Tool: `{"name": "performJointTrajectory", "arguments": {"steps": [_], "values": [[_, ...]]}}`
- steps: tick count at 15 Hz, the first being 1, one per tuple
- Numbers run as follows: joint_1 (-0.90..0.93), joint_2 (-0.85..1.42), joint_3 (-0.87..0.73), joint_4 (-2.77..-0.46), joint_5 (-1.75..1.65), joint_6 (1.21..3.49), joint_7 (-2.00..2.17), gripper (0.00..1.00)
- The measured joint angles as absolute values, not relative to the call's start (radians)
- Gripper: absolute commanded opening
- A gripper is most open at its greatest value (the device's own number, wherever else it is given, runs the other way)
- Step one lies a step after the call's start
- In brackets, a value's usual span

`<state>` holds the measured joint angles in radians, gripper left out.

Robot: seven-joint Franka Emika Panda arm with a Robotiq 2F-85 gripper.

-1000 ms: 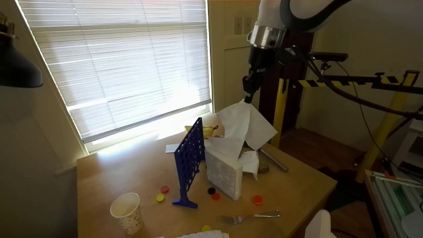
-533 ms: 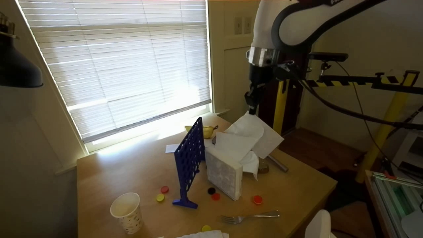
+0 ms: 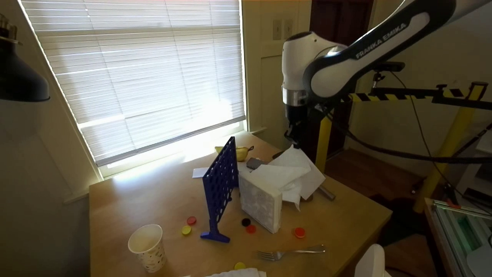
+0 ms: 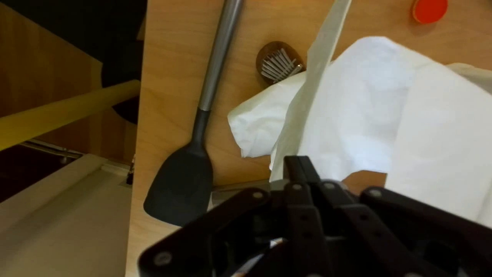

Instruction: Pick up the tissue paper and put it on the right and move one piece to the left

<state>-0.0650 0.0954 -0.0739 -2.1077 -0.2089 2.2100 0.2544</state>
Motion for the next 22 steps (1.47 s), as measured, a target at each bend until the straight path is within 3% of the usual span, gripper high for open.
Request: {"name": "performJointTrajectory", "arguments": {"steps": [16, 17, 19, 22], "values": [[-0.023, 0.395, -0.127, -1.956, -0.349, 2.234, 0.391, 0.00], [-0.021, 0.416, -0.134, -1.944, -0.349, 2.235, 0.392, 0.26], [-0.016, 0.453, -0.147, -1.921, -0.349, 2.235, 0.393, 0.33], [-0.007, 0.487, -0.164, -1.896, -0.349, 2.234, 0.394, 0.53]]}}
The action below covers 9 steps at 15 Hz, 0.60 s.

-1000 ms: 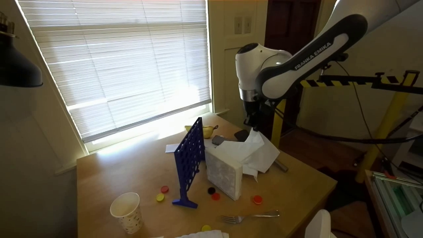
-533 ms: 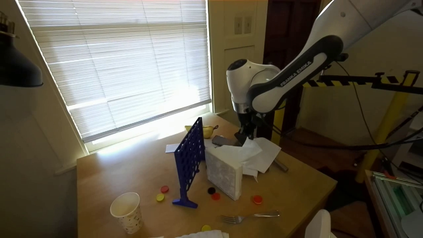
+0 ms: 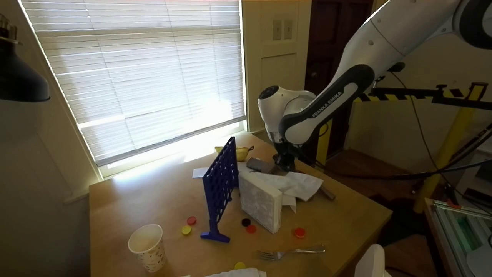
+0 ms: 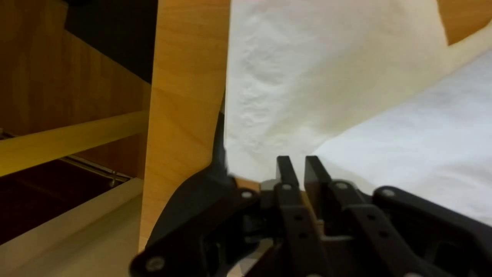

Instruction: Pick up the tissue paper and put it on the right and move one piece to the left

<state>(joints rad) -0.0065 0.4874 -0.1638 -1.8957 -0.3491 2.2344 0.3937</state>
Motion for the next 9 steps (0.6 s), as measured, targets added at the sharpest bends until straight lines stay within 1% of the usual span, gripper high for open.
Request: {"name": "performJointTrajectory", "arguments": {"steps": [5, 6, 7, 9], "values": [[0.016, 0.459, -0.168, -1.876, -0.347, 2.234, 0.395, 0.90], [0.019, 0.441, -0.163, -1.878, -0.341, 2.233, 0.392, 0.96], [0.020, 0.421, -0.154, -1.880, -0.331, 2.230, 0.388, 0.99], [0.018, 0.384, -0.133, -1.883, -0.285, 2.221, 0.363, 1.00]]}}
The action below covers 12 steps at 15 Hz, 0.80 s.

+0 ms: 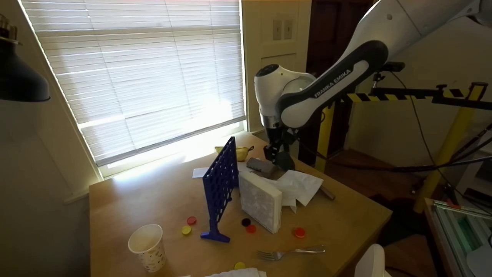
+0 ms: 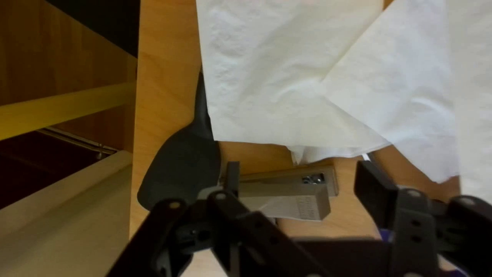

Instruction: Pick up the tissue paper and put it on the right and move one piece to the left

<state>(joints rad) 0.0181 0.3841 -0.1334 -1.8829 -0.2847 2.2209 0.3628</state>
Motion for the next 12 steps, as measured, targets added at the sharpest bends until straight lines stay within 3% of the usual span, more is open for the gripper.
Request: {"name": "performJointTrajectory", "arguments": {"steps": [12], "values": [[-0.082, 0.334, -0.058, -1.882, 0.091, 2.106, -0.049, 1.00]]}}
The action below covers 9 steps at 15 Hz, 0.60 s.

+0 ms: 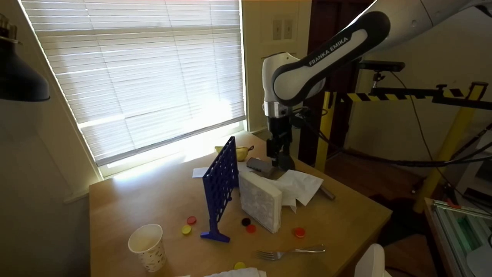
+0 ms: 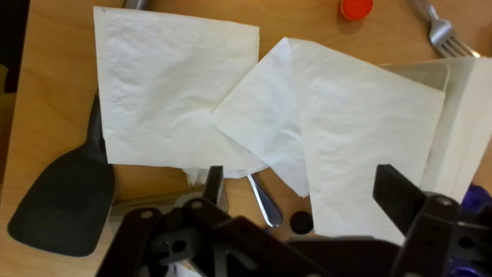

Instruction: Pick up the tissue paper and put it on the right and move one piece to the left

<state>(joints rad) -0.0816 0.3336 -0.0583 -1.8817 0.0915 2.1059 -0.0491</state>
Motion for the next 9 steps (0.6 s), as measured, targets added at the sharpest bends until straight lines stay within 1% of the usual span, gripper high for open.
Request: {"name": "performJointTrajectory", "arguments": {"steps": [5, 9], "values": [[-0.194, 0.379, -0.041, -1.868, 0.267, 2.017, -0.367, 1.00], [-0.251, 0.432, -0.012, -1.835, 0.414, 1.949, -0.488, 1.00]]}}
